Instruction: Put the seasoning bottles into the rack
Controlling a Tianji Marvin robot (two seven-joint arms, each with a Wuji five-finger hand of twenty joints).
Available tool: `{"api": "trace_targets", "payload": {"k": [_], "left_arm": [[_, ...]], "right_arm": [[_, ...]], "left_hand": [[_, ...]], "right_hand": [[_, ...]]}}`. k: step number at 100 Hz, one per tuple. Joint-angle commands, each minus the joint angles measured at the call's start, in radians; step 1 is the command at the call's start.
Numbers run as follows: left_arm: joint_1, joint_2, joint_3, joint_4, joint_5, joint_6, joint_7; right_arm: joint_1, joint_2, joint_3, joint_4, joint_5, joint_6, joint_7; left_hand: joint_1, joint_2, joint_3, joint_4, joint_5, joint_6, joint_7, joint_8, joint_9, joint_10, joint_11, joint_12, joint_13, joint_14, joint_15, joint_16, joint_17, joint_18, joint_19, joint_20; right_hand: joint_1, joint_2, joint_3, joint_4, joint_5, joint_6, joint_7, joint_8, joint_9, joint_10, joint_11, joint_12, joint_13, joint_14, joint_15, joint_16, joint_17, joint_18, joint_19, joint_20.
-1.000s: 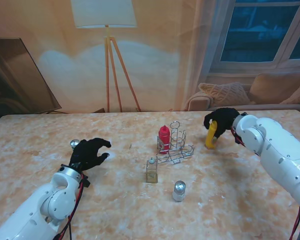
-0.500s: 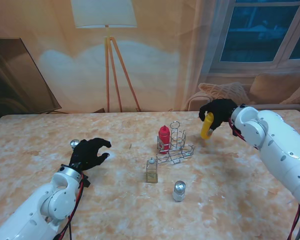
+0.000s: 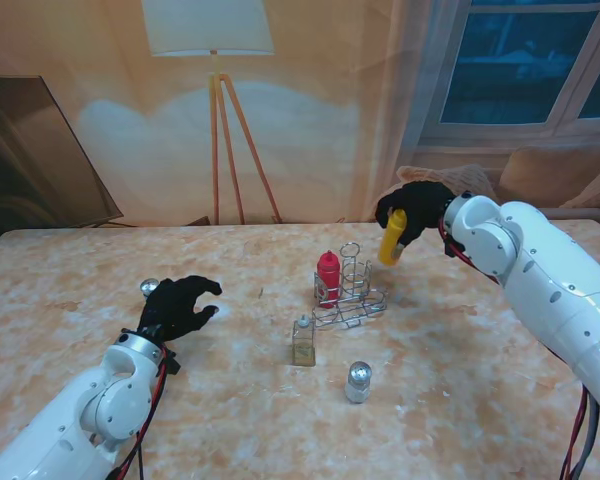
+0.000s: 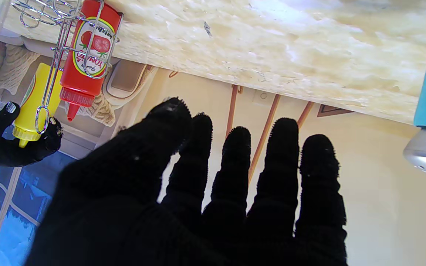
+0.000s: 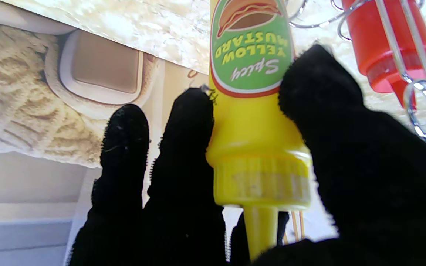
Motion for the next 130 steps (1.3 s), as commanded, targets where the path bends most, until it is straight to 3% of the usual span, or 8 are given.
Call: {"api": "trace_targets", "payload": {"k": [1, 130], "left_arm": [[0.006, -0.002, -0.003, -0.003, 0.002, -0.002, -0.010], [0.009, -0.002, -0.012, 0.001, 0.004, -0.012, -0.002]], "right_arm": [[0.010, -0.016, -0.011, -0.012, 0.009, -0.006, 0.017], [0.129, -0.061, -0.205, 0.096, 0.169, -0.040, 0.025]], "left_hand": [[0.018, -0.019, -0.003, -0.021, 0.007, -0.010, 0.019, 0.009, -0.031, -0.015, -0.008, -0.004, -0.024, 0.001, -0.016, 0.011, -0.009, -0.007, -0.006, -0.015], [0.015, -0.018, -0.004, -0.022, 0.007, -0.011, 0.018, 0.008, -0.031, -0.015, -0.008, -0.004, -0.023, 0.001, -0.016, 0.011, -0.008, -0.007, -0.005, -0.016]], "right_hand": [[0.102, 0.073, 0.102, 0.024, 0.131, -0.070, 0.277, 0.065, 0.100, -0.133, 0.152, 0.079, 0.034, -0.121, 0.033, 0.015, 0.016, -0.007, 0.027, 0.023], [0.097, 0.071, 0.104, 0.022, 0.134, -0.075, 0.268, 0.054, 0.105, -0.135, 0.138, 0.080, 0.040, -0.126, 0.025, 0.015, 0.018, -0.012, 0.024, 0.029]]}}
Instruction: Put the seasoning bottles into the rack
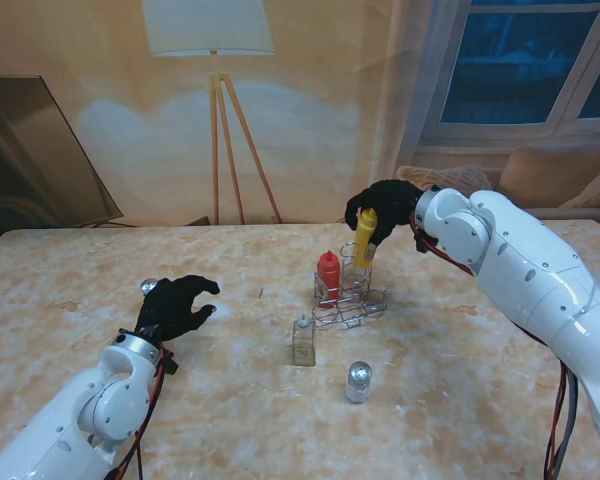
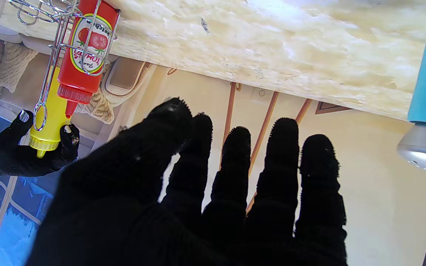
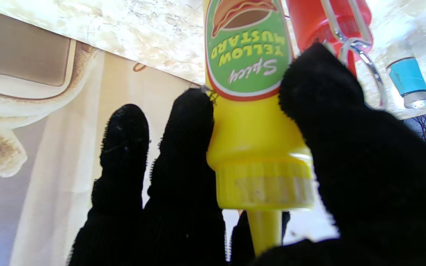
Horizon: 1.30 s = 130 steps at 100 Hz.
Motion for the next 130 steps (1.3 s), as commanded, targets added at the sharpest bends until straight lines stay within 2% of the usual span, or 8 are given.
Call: {"api": "trace_targets", "payload": {"k": [1, 63, 99, 130], "left_arm": [[0.005, -0.002, -0.002, -0.001, 0.002, -0.003, -0.010], [0.004, -0.002, -0.003, 0.004, 0.002, -0.007, -0.007], [0.001, -0.002, -0.002, 0.008, 0.002, -0.007, -0.006], [0.001, -0.002, -0.002, 0.009, 0.002, -0.008, -0.005]], "right_arm": [[0.001, -0.012, -0.013, 0.010, 0.006, -0.010, 0.022], [0.028, -0.020, -0.047, 0.053, 0.043, -0.068, 0.022], [0.063, -0.028, -0.102, 0.099, 0.043, -0.123, 0.001], [0.087, -0.041, -0.152, 0.130, 0.049, -0.136, -0.016]], "left_hand": [[0.011, -0.019, -0.003, -0.021, 0.007, -0.011, 0.018, 0.008, -0.031, -0.016, -0.007, -0.004, -0.023, 0.001, -0.016, 0.011, -0.008, -0.008, -0.004, -0.016], [0.012, -0.021, -0.001, -0.021, 0.008, -0.010, 0.019, 0.009, -0.031, -0.014, -0.008, -0.004, -0.022, 0.002, -0.015, 0.011, -0.008, -0.007, -0.005, -0.016], [0.011, -0.020, -0.002, -0.021, 0.007, -0.010, 0.018, 0.009, -0.031, -0.015, -0.008, -0.004, -0.023, 0.000, -0.016, 0.011, -0.009, -0.007, -0.005, -0.016], [0.011, -0.019, -0.003, -0.021, 0.007, -0.010, 0.018, 0.009, -0.031, -0.015, -0.008, -0.004, -0.023, 0.001, -0.016, 0.011, -0.009, -0.007, -0.005, -0.016]], "right_hand": [[0.096, 0.080, 0.104, 0.022, 0.118, -0.062, 0.268, 0.055, 0.104, -0.137, 0.130, 0.056, 0.039, -0.125, 0.013, 0.015, 0.016, -0.012, 0.023, 0.017], [0.092, 0.075, 0.109, 0.020, 0.121, -0.074, 0.267, 0.052, 0.108, -0.150, 0.124, 0.055, 0.040, -0.129, 0.008, 0.020, 0.014, -0.020, 0.018, 0.016], [0.090, 0.073, 0.114, 0.017, 0.115, -0.083, 0.262, 0.048, 0.106, -0.167, 0.117, 0.054, 0.033, -0.132, 0.007, 0.028, 0.006, -0.034, 0.009, 0.015], [0.088, 0.072, 0.115, 0.013, 0.109, -0.073, 0.258, 0.015, 0.110, -0.162, 0.106, 0.046, 0.036, -0.134, 0.001, 0.029, 0.011, -0.038, 0.009, 0.019]]}}
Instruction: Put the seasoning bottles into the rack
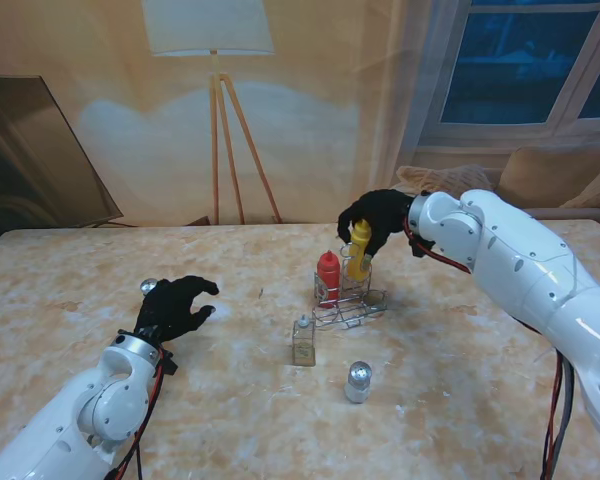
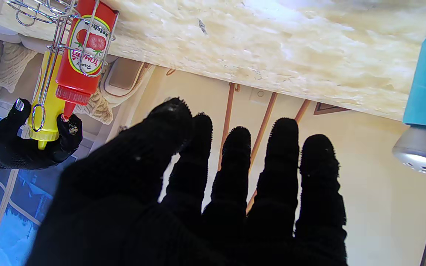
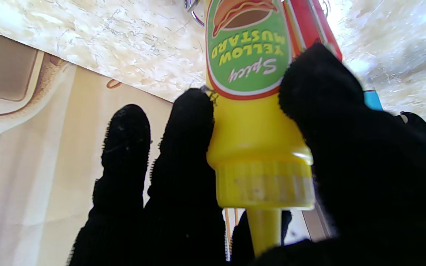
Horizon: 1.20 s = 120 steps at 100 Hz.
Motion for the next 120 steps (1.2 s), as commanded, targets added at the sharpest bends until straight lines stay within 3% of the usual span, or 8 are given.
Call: {"api": "trace_targets", "payload": {"k": [1, 50, 120], "left_arm": [[0.002, -0.002, -0.001, -0.001, 0.002, -0.003, -0.010], [0.004, -0.002, -0.002, -0.003, 0.004, -0.003, -0.009], [0.004, -0.002, -0.001, -0.004, 0.003, -0.002, -0.011]], "right_arm": [[0.002, -0.014, -0.012, 0.006, -0.001, -0.011, 0.007], [0.023, -0.030, -0.074, 0.056, 0.009, -0.041, -0.021], [0.009, -0.018, -0.073, 0.055, -0.077, -0.083, -0.103]], "left_hand": [[0.011, -0.020, -0.003, -0.021, 0.008, -0.010, 0.019, 0.009, -0.030, -0.015, -0.007, -0.004, -0.023, 0.000, -0.016, 0.011, -0.009, -0.008, -0.005, -0.016], [0.012, -0.020, -0.003, -0.022, 0.007, -0.011, 0.019, 0.009, -0.030, -0.016, -0.007, -0.003, -0.022, 0.000, -0.015, 0.011, -0.008, -0.008, -0.005, -0.016], [0.011, -0.021, -0.003, -0.023, 0.009, -0.011, 0.020, 0.009, -0.029, -0.016, -0.007, -0.003, -0.022, 0.000, -0.015, 0.011, -0.008, -0.007, -0.004, -0.016]], "right_hand": [[0.088, 0.073, 0.116, 0.013, 0.107, -0.052, 0.255, 0.029, 0.110, -0.164, 0.105, 0.045, 0.035, -0.133, 0.001, 0.029, 0.010, -0.028, 0.009, 0.019], [0.085, 0.076, 0.114, 0.008, 0.100, -0.068, 0.263, 0.019, 0.102, -0.169, 0.095, 0.037, 0.025, -0.126, -0.014, 0.027, 0.002, -0.030, -0.001, 0.019], [0.057, 0.070, 0.119, 0.000, 0.053, -0.051, 0.248, -0.009, 0.076, -0.161, 0.068, 0.014, 0.006, -0.127, -0.047, 0.015, -0.014, -0.027, -0.019, 0.014]]}}
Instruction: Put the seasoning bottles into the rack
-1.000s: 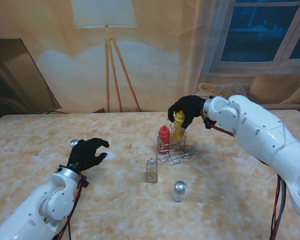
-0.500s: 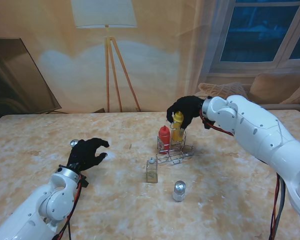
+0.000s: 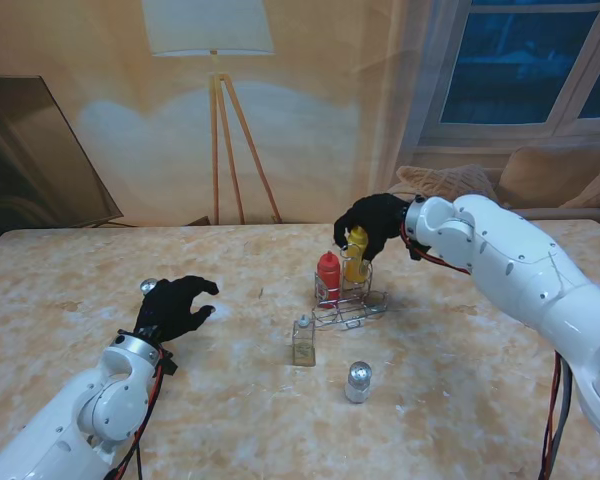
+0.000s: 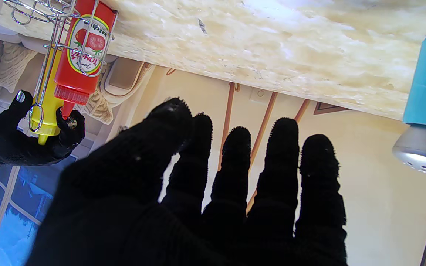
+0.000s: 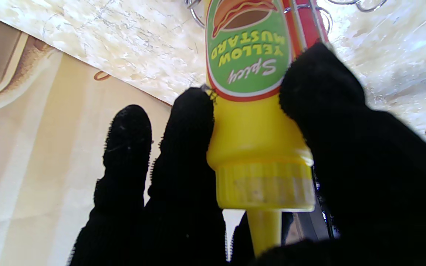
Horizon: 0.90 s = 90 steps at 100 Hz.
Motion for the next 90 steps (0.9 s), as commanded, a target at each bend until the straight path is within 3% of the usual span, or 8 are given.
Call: {"api": "trace_targets", "payload": {"k": [1, 58, 90], "left_arm": [[0.003, -0.002, -0.001, -0.004, 0.002, -0.001, -0.012], [0.003, -0.002, 0.000, -0.005, 0.003, -0.001, -0.013], [0.004, -0.002, -0.002, -0.006, 0.003, -0.001, -0.012]], "right_arm": [[-0.013, -0.001, -0.005, -0.002, -0.005, -0.009, 0.010], [-0.018, -0.004, -0.025, 0.010, -0.031, -0.014, -0.034], [0.005, -0.028, -0.089, 0.059, 0.001, -0.012, -0.041]], "left_hand": [[0.011, -0.020, -0.003, -0.023, 0.008, -0.011, 0.020, 0.009, -0.030, -0.017, -0.007, -0.003, -0.022, 0.000, -0.015, 0.011, -0.008, -0.007, -0.004, -0.016], [0.014, -0.021, -0.005, -0.023, 0.008, -0.010, 0.021, 0.010, -0.028, -0.018, -0.006, -0.003, -0.023, 0.000, -0.016, 0.011, -0.009, -0.008, -0.006, -0.016], [0.013, -0.020, -0.006, -0.024, 0.008, -0.010, 0.021, 0.010, -0.029, -0.016, -0.006, -0.003, -0.023, 0.001, -0.016, 0.011, -0.009, -0.008, -0.006, -0.016]], "right_hand": [[0.057, 0.070, 0.119, 0.011, 0.053, -0.030, 0.226, 0.029, 0.076, -0.161, 0.068, 0.015, 0.006, -0.128, -0.026, 0.015, -0.007, -0.017, -0.005, 0.014], [0.040, 0.081, 0.110, 0.010, 0.038, -0.017, 0.223, 0.011, 0.063, -0.148, 0.066, 0.003, -0.003, -0.116, -0.041, 0.012, -0.013, -0.012, -0.012, 0.013], [-0.004, 0.104, 0.099, 0.015, 0.020, 0.014, 0.213, -0.012, 0.037, -0.127, 0.061, -0.011, -0.022, -0.098, -0.063, 0.004, -0.025, -0.002, -0.021, 0.011]]}}
